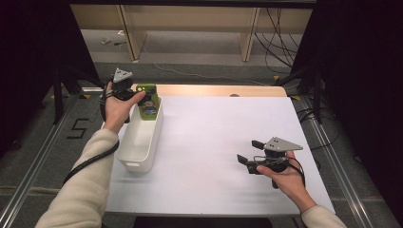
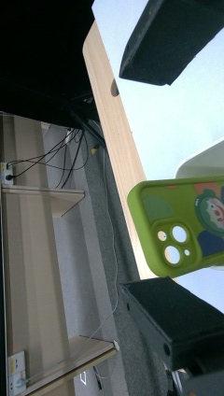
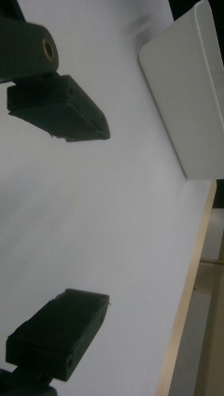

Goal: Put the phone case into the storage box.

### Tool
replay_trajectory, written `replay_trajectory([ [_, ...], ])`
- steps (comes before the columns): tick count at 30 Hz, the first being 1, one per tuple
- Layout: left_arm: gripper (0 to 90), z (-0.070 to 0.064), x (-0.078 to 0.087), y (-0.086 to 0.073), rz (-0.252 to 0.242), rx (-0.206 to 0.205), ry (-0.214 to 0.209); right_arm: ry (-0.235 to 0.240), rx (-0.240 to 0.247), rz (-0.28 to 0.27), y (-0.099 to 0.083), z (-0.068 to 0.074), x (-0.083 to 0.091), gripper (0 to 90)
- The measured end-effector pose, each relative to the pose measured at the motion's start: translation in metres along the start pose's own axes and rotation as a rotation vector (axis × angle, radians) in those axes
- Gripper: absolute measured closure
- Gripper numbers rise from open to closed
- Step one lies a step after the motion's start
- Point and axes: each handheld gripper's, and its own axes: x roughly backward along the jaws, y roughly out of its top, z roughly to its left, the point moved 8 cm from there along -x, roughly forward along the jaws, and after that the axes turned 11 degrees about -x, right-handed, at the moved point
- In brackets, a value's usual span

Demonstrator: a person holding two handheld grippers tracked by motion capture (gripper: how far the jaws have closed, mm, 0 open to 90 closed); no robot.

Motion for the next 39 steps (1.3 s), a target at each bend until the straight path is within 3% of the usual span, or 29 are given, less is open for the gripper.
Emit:
replay_trajectory([
  [13, 1.0, -0.019, 0.021, -0.004, -0.006, -0.002, -0.056, 0.003, -0.001, -0.001, 0.0, 0.001, 0.0, 18.1],
  [29, 1.7, -0.039, 0.037, -0.01, -0.018, -0.035, -0.112, 0.005, 0.001, -0.003, 0.001, 0.001, 0.001, 18.1],
  [39, 2.6, -0.059, 0.053, -0.014, -0.066, -0.044, -0.17, 0.004, 0.002, -0.002, 0.001, 0.002, 0.001, 18.0],
])
